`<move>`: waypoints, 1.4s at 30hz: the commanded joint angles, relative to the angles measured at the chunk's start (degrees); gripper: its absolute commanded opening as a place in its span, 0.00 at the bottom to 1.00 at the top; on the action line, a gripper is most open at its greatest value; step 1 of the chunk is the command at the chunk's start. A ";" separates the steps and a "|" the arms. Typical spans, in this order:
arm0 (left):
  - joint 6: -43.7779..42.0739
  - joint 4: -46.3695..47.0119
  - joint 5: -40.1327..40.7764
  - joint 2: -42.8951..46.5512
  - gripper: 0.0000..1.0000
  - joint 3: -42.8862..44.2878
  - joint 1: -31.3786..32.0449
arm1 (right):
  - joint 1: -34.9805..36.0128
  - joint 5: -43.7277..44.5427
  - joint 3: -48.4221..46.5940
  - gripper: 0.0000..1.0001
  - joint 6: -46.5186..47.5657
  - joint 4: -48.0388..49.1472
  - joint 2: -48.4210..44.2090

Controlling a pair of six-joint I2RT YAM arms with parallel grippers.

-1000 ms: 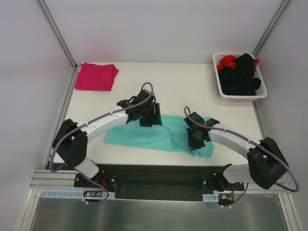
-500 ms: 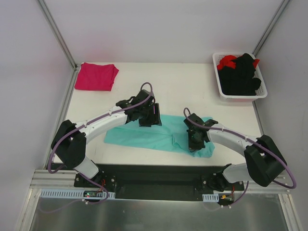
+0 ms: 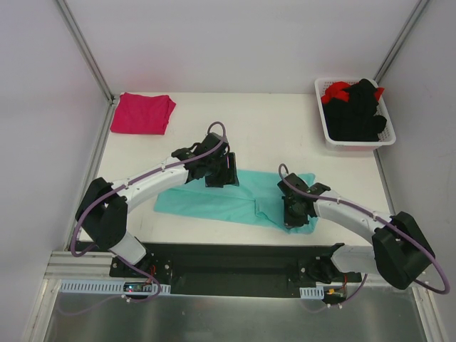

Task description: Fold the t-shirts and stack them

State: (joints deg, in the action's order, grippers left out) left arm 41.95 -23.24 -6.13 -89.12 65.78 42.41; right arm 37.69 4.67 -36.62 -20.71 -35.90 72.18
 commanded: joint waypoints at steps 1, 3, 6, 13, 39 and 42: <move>0.58 -1.10 0.42 2.37 0.59 0.40 0.21 | -0.16 0.35 2.95 0.01 -1.35 0.38 -0.91; 1.11 -0.84 -0.10 2.64 0.59 0.67 0.21 | -0.08 0.00 2.96 0.01 -2.05 0.83 -0.90; 2.33 0.56 -1.07 3.69 0.59 0.67 0.21 | -0.08 -0.80 2.08 0.01 -2.58 1.62 -0.64; 10.76 17.05 -12.12 5.80 0.57 -5.10 -0.31 | -0.08 -1.85 1.29 0.01 -2.67 3.90 1.56; 21.50 34.76 -19.36 -2.72 0.55 -11.28 1.97 | -0.07 -3.17 3.14 0.01 -3.55 6.90 3.14; 21.42 28.89 -15.06 -3.08 0.52 -12.51 3.90 | -0.07 -3.17 2.96 0.01 -3.64 6.90 3.49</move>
State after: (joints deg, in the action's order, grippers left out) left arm 62.96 12.69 -25.54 -91.42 53.58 43.75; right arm 37.69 -0.16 -35.51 -23.57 -29.17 73.95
